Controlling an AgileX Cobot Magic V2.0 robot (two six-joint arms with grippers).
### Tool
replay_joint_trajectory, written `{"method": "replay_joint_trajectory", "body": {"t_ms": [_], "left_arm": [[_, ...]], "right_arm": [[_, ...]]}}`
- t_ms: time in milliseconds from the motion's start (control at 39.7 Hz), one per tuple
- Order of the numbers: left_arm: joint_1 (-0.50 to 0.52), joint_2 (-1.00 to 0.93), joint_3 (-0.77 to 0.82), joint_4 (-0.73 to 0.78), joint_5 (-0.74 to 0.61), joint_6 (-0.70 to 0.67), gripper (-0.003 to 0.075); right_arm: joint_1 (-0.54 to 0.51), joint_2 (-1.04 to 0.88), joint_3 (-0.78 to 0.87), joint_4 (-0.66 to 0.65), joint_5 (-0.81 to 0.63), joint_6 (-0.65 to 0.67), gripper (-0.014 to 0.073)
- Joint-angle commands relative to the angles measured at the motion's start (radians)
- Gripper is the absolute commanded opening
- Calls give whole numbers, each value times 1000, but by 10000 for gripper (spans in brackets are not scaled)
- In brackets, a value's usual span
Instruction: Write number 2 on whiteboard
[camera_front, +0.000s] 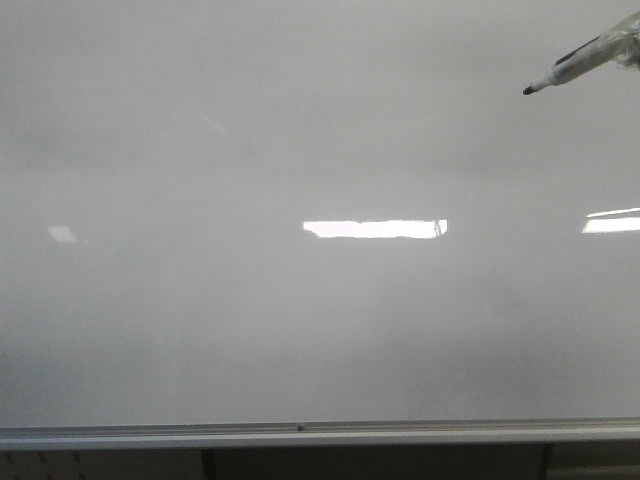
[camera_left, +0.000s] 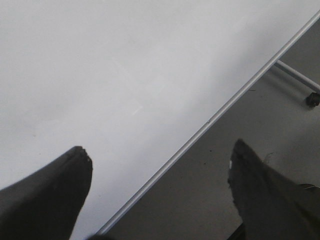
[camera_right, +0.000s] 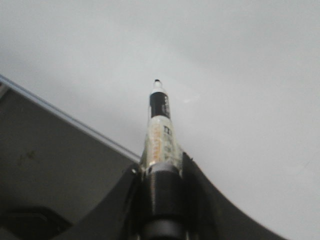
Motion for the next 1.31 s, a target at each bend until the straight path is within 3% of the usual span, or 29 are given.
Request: {"method": "replay_joint_trajectory", "body": {"t_ms": [0,202,453,1033,1285], "left_arm": [[4,-12,-28,-16,-55,-12,547],[5,-12,-28,-16,-70,-12,547],[5,-12,-28,-16,-75,-12,547],[5,-12,-28,-16,-77,-12,547],[5,-12,-28,-16,-77,-12,547]], "right_arm": [[-13,-69,100,48,-257,10,17],[-13,-73,300,64,-635,10,17],[-13,52,290,64,-831,9,17],[-35,296,128,27,-879,-3,17],[-140,296,128,27,-719,-3,17]]}}
